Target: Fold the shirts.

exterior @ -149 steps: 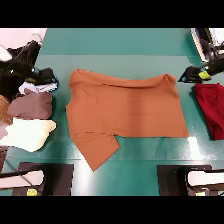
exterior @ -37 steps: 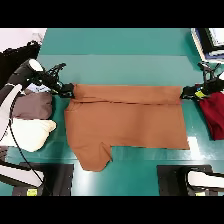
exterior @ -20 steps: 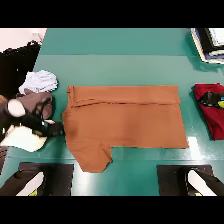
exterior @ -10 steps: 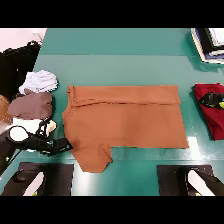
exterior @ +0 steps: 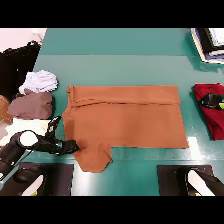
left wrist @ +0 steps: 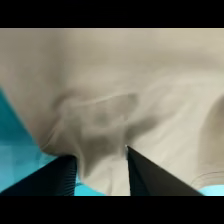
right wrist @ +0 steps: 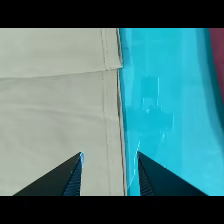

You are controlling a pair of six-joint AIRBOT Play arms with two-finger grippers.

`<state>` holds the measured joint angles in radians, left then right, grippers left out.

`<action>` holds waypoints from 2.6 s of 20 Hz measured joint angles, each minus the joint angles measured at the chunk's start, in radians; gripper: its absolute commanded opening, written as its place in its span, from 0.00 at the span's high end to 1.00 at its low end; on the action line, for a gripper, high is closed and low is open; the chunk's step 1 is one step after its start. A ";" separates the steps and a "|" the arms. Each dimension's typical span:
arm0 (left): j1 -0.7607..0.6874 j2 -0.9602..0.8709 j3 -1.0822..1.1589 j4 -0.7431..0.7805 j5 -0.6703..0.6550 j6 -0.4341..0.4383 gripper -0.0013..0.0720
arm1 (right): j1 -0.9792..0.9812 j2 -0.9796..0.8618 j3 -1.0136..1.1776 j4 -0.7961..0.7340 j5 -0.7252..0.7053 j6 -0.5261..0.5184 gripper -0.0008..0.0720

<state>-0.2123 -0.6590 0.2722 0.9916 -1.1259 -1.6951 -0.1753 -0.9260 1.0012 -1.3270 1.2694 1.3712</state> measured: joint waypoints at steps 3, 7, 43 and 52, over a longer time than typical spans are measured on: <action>-0.013 -0.001 -0.001 -0.043 0.015 -0.001 0.95 | -0.016 0.000 -0.002 -0.003 0.040 -0.001 0.46; -0.018 -0.001 0.016 -0.087 0.016 0.018 0.95 | -0.101 0.000 -0.056 -0.009 0.112 -0.003 0.43; -0.021 0.055 0.465 0.179 -0.073 -0.043 0.95 | -0.147 0.185 -0.211 0.051 0.246 -0.009 0.97; 0.044 -0.405 0.680 0.262 0.246 -0.019 0.95 | 0.046 -0.332 0.166 0.052 0.081 0.015 0.97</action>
<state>-0.1684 -1.0637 0.9524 1.2537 -0.8803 -1.7138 -0.1291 -1.2575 1.1667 -1.2747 1.3506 1.3865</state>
